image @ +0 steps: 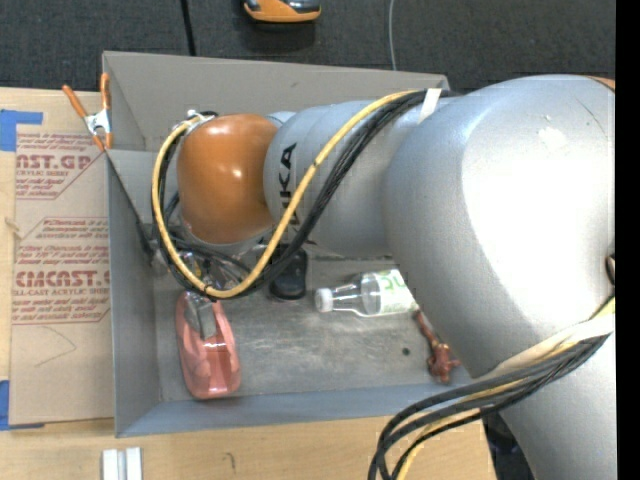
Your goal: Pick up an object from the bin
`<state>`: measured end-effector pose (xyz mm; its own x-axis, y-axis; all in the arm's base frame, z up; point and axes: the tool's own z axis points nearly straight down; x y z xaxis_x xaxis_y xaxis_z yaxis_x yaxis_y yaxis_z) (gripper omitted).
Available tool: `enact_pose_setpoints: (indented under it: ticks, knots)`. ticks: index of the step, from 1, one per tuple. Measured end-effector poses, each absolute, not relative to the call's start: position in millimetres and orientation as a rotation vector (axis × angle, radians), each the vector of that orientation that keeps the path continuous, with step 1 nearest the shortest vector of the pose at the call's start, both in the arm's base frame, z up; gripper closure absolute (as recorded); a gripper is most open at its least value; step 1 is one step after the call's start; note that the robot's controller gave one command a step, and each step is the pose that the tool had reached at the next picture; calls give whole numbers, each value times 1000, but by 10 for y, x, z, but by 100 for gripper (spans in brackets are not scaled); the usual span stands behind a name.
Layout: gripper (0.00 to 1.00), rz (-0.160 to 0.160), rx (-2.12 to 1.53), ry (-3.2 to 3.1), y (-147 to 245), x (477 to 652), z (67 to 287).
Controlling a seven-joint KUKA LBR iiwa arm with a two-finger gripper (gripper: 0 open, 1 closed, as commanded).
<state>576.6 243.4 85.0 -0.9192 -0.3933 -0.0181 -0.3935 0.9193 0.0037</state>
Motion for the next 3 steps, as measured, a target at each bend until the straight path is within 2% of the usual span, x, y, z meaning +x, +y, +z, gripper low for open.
enact_pose_setpoints:
  ticks: [1, 2, 3]
  knots:
    - [0, 8, -986, 2953, 2010, 5162, 981]
    - [0, -15, -1433, 2761, 2116, 5038, 853]
    - [100, 17, -1640, 2663, 1765, 5419, 766]
